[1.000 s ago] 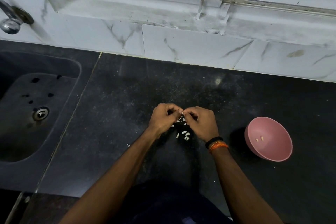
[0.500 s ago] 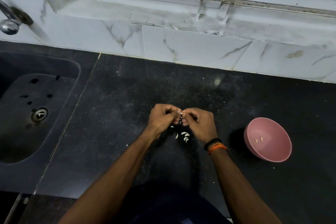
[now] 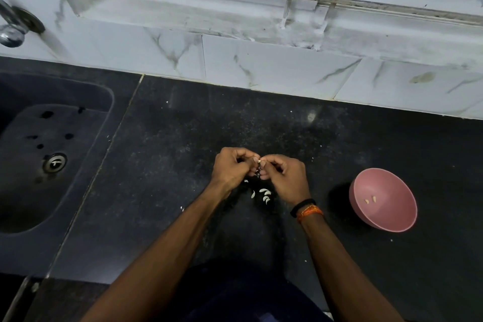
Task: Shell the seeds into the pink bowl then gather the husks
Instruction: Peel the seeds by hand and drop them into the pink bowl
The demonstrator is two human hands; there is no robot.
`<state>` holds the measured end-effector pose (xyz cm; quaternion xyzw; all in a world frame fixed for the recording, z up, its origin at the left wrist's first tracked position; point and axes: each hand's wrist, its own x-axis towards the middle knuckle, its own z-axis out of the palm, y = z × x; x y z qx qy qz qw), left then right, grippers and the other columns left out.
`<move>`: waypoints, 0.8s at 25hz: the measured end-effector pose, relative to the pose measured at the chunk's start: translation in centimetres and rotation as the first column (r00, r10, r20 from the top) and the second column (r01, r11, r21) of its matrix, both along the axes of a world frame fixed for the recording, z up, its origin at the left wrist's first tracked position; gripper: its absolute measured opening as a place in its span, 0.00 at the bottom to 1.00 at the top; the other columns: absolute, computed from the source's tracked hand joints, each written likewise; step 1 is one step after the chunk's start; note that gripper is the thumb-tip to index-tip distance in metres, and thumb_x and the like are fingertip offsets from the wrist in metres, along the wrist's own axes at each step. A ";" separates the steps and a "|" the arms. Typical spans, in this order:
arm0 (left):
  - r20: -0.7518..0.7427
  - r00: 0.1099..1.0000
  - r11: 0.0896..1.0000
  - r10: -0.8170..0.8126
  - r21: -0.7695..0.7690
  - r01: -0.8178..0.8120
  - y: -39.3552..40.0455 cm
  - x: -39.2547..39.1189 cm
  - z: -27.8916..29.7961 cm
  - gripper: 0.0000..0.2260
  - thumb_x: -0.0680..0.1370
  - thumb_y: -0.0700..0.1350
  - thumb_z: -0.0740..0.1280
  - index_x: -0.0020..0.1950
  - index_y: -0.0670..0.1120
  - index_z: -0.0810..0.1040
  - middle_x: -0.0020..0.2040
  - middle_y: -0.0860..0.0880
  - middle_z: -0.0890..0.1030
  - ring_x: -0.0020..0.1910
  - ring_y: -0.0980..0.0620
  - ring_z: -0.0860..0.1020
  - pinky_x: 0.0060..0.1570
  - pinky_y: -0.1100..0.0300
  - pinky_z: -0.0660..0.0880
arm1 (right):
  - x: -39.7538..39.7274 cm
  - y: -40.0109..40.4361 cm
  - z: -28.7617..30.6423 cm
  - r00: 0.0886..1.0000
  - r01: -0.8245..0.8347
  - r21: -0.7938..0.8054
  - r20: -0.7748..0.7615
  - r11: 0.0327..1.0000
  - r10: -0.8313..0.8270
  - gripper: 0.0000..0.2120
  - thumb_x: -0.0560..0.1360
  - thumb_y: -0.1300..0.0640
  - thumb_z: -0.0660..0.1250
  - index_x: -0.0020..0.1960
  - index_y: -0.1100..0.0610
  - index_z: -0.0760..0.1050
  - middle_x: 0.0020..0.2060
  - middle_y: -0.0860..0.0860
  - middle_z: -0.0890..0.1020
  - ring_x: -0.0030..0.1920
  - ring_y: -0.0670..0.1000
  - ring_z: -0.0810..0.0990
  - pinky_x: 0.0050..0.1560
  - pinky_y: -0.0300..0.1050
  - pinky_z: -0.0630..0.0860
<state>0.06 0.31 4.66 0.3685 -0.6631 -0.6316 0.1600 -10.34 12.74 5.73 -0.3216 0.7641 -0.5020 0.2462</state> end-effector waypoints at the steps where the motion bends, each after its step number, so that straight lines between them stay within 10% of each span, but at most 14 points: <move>1: -0.011 1.000 1.000 0.004 0.007 -0.004 0.0 0.0 0.0 0.04 0.77 0.37 0.72 0.46 0.44 0.86 0.39 0.47 0.86 0.38 0.46 0.85 0.43 0.52 0.83 | 0.0 -0.1 0.0 1.000 0.008 -0.006 0.003 1.000 -0.007 0.07 0.79 0.67 0.69 0.49 0.59 0.84 0.42 0.51 0.86 0.38 0.47 0.87 0.40 0.38 0.82; 20: -0.099 0.995 1.000 0.020 0.020 -0.018 1.7 -0.5 -0.7 0.05 0.78 0.36 0.70 0.49 0.42 0.86 0.41 0.46 0.86 0.40 0.48 0.85 0.44 0.54 0.83 | 0.6 -0.2 -0.1 0.968 0.217 -0.006 0.129 0.976 -0.215 0.03 0.74 0.65 0.74 0.43 0.59 0.85 0.35 0.51 0.86 0.34 0.48 0.85 0.38 0.44 0.83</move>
